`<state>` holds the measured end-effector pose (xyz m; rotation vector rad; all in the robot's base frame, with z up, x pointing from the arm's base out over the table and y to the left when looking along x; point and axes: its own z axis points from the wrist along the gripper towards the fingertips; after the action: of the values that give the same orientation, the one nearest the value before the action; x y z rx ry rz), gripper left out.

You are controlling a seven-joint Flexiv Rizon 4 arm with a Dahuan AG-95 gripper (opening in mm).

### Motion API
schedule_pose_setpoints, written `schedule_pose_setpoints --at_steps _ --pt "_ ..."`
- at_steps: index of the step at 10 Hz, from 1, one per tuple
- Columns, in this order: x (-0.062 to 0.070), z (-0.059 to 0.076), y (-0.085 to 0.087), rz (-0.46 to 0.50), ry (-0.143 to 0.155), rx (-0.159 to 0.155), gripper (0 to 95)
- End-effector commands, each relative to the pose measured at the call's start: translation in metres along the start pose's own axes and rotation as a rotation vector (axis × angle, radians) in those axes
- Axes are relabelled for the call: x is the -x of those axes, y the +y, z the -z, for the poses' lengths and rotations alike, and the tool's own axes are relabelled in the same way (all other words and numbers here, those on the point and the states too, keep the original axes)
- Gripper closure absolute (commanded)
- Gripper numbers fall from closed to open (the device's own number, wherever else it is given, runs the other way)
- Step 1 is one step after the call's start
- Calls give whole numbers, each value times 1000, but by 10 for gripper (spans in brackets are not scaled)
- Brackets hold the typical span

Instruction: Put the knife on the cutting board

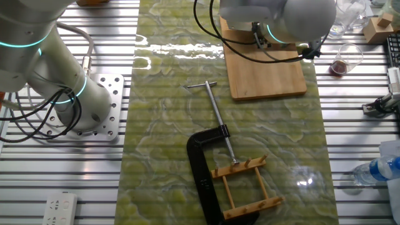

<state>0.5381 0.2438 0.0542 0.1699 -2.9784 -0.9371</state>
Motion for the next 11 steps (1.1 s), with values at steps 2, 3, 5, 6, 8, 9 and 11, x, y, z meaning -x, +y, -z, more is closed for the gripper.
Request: schedule_pose_setpoints --at_steps 2,3,5,6,8,9,11 --pt "0 0 0 11 0 -5 760" --pt "0 0 0 12 0 -5 760" --pt "0 1 -1 21 3 -7 570" --pt "0 1 -1 24 4 -10 570" --pt "0 1 -1 28 4 -17 570" --pt "0 1 -1 29 4 -19 570" --pt "0 1 -1 46 11 -36 570"
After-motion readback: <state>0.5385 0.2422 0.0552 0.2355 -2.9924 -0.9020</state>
